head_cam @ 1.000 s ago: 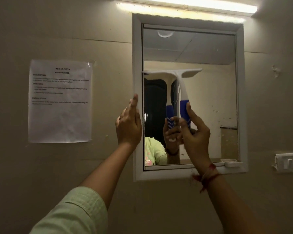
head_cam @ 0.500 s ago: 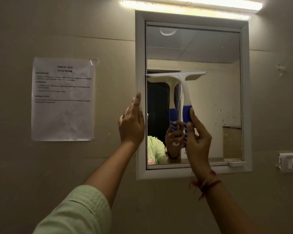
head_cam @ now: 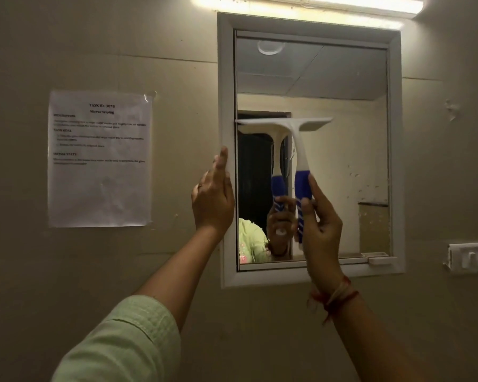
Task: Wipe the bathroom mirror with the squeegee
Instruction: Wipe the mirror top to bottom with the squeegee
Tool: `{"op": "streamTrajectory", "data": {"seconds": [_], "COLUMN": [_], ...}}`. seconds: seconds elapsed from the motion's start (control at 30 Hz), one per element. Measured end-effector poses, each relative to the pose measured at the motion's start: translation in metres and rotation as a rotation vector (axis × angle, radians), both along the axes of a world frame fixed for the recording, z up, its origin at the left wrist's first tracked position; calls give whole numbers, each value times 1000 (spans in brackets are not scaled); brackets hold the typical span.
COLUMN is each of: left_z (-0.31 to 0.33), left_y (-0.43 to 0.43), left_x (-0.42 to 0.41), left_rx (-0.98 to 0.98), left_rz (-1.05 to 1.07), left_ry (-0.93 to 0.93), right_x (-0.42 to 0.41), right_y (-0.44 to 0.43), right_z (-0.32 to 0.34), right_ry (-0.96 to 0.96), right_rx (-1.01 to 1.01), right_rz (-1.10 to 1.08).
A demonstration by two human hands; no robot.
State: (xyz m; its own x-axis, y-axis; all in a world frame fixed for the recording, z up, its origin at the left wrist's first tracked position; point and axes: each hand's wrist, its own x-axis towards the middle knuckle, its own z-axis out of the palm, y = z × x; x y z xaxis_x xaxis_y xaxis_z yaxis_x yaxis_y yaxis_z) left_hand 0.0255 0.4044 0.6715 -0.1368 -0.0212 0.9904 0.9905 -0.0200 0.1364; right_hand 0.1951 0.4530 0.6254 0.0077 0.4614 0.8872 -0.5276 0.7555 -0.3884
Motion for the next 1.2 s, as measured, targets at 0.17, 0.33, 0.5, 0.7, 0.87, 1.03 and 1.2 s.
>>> {"op": "streamTrajectory", "data": {"seconds": [0.17,0.33,0.5,0.7,0.87,1.03,1.2], "left_z": [0,0,0,0,0,0,1], "left_y": [-1,-2,-2,-2,-3,-4,-6], "left_x": [0,1,2,1,2,3,5], "left_rx": [5,4,8,-9,-18,-21,-38], "left_rz": [0,-10,-25,-4,-14,-34,-68], "left_ry": [5,11,14,14,10,2,-15], "right_x": [-2,-3,3,-2,-11,-8,-9], "right_y": [3,3,2,5,-4,-4,0], "right_z": [-16,-73,-32,-38,-93,-47,-42], "right_ry": [-3,-46,-26,-110,-192,-156,-150], "right_rx": [-20,-104,-64,-158,-328,-322,-371], "right_rz": [36,67,81,171,306,342,335]}}
